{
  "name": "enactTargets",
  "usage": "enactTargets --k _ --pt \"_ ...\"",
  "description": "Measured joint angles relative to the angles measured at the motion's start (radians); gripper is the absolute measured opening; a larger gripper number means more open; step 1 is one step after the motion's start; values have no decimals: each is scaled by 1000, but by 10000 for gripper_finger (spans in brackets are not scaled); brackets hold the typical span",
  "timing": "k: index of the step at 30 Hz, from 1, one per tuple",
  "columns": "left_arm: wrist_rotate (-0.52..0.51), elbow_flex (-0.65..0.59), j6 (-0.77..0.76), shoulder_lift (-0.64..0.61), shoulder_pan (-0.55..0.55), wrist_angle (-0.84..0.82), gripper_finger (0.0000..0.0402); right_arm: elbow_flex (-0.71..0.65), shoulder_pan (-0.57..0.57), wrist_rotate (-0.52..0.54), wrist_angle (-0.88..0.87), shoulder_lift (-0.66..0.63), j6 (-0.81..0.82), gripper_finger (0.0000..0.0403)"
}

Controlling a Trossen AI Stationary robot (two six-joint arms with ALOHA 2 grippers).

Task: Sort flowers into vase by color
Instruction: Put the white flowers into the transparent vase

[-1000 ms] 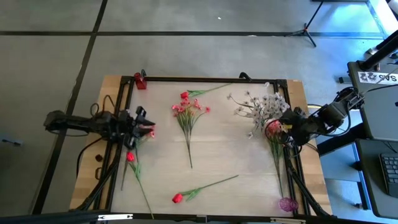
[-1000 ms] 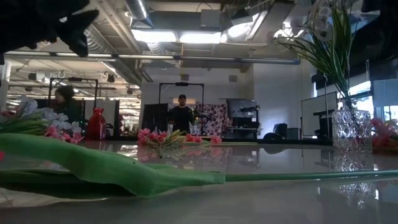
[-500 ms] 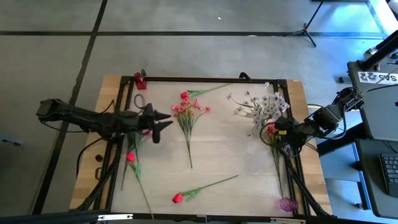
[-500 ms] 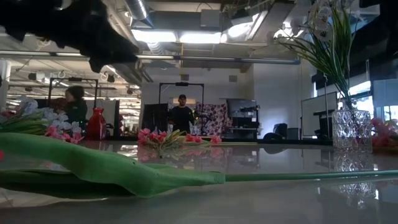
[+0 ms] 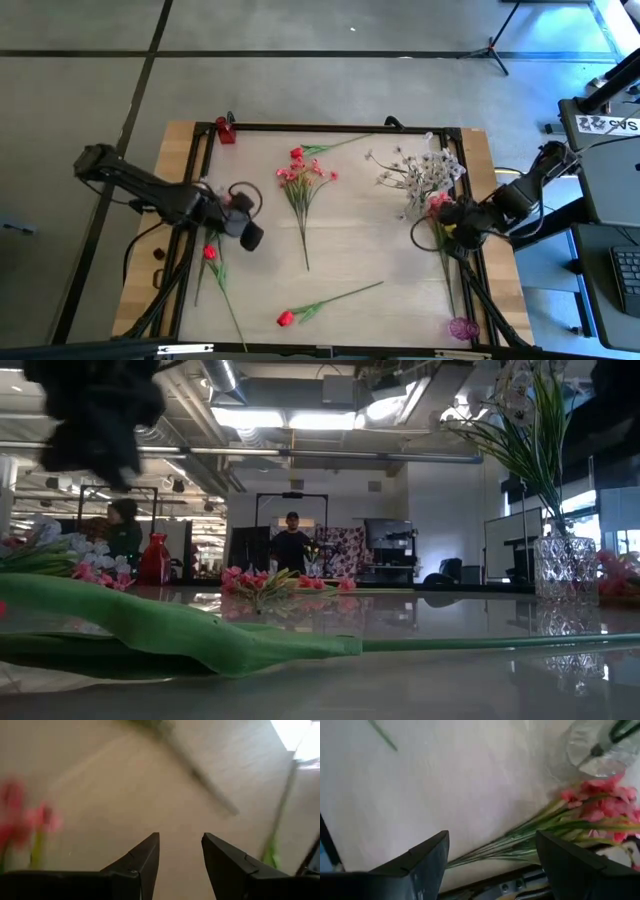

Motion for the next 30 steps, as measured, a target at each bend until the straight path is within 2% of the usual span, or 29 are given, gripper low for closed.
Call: enactTargets --k 7,10,13,17,22,30 --pt "122 0 -430 102 -89 -265 145 -26 223 54 76 0 80 295" --pt "181 0 -525 139 -93 -365 145 -26 336 115 94 0 146 295" --pt "199 0 -592 171 -82 -425 145 -26 434 196 113 0 201 295" --pt "239 -31 -614 207 -43 -433 145 -26 531 283 129 8 257 295" --pt "274 -121 -588 231 30 -361 135 -26 589 335 137 37 275 295" --pt "232 -176 -514 230 80 -219 92 -26 598 325 182 94 276 295"
